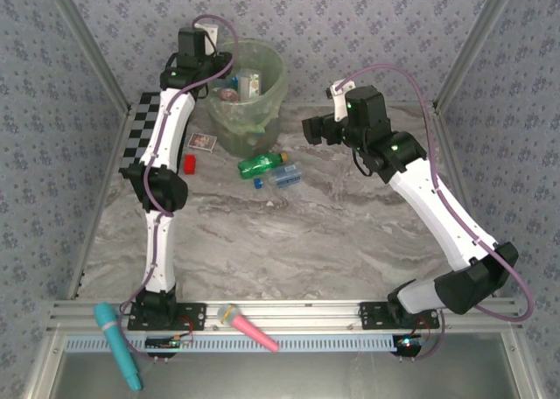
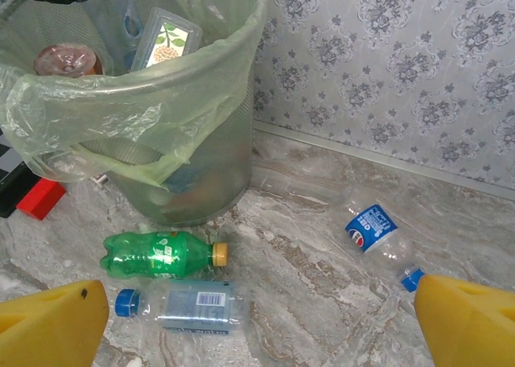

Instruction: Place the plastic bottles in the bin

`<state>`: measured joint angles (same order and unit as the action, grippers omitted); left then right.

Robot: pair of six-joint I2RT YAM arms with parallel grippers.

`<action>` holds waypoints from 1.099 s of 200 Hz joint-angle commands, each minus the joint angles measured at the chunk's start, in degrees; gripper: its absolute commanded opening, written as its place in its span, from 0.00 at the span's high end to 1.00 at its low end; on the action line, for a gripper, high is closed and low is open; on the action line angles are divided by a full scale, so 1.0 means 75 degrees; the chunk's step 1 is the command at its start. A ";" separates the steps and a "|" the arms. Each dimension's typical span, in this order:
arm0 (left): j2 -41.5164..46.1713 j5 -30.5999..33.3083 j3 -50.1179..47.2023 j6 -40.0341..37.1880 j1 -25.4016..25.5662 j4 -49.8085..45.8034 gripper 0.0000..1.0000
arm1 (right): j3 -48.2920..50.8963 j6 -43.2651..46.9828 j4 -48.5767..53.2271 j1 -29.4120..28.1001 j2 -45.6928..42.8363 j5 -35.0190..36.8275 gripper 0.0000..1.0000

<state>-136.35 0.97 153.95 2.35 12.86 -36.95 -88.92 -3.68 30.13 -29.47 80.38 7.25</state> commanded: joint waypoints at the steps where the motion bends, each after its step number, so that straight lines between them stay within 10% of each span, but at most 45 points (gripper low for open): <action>1: -0.0056 -0.0199 0.0074 -0.0123 0.0312 -0.1523 0.46 | 0.0085 -0.0175 -0.0102 0.0063 -0.0055 -0.0140 0.00; 220: 0.2031 0.0818 0.0126 0.0389 0.0523 -0.2671 0.45 | 0.0536 -0.0423 -0.0322 -0.0042 -0.0444 -0.0296 0.00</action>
<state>-125.03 4.47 154.43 4.38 16.64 -53.10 -85.41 -5.69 28.64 -29.39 78.81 5.45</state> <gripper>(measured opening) 0.550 0.995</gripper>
